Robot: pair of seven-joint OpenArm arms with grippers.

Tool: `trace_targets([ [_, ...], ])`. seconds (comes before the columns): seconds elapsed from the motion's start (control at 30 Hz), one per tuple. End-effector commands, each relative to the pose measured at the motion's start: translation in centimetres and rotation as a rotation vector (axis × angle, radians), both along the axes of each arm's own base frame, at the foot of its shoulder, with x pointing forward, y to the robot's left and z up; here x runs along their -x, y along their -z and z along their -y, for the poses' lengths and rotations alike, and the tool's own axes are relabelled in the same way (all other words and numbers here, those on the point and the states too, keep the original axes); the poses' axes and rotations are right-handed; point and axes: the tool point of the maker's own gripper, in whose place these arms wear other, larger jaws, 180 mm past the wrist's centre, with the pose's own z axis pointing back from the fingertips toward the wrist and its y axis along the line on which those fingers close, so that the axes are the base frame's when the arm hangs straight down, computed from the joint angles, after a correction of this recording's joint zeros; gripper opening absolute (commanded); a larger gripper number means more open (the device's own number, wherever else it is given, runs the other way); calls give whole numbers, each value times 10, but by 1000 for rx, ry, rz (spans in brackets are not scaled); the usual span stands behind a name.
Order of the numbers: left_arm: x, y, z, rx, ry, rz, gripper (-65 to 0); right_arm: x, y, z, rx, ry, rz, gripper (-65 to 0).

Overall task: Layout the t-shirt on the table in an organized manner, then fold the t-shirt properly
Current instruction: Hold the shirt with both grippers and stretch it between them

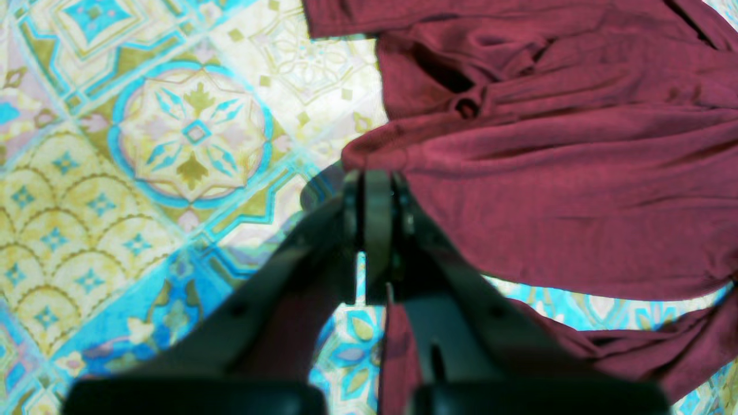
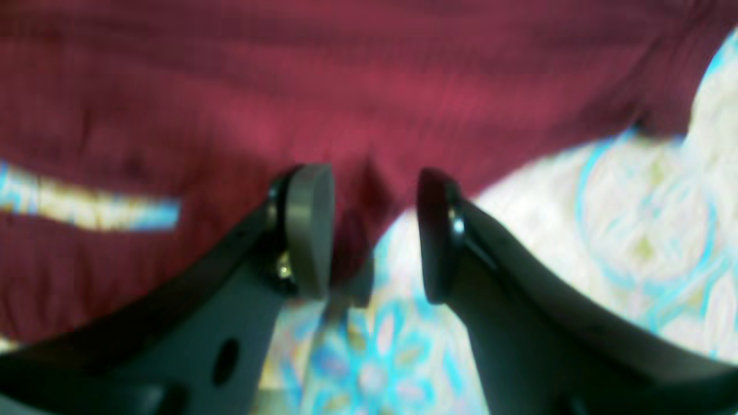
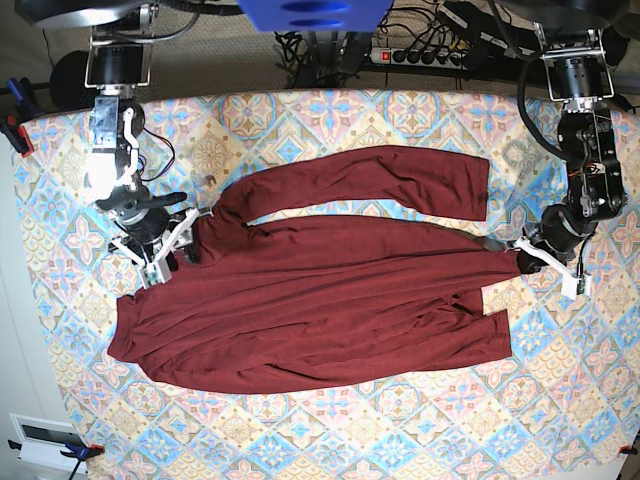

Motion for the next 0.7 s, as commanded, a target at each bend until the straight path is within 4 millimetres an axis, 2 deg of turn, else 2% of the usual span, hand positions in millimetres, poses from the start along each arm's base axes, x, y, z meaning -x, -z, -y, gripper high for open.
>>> trace_targets([
  [0.0,-5,-13,-7,-19,-4,41,-650,-7,-7,5,1,5,22,-393],
  [0.2,3,-5,-7,-19,-4,19,-650,-25,4,17,-16,43,-10,-330],
  [0.47,3,-5,-8,-21,-6,18,-650,-38,17,23,-81,89,-51,-330],
  [0.67,3,-7,-12,-30,-10,20,-650,-34,26,49,-170,200,-65,-330],
])
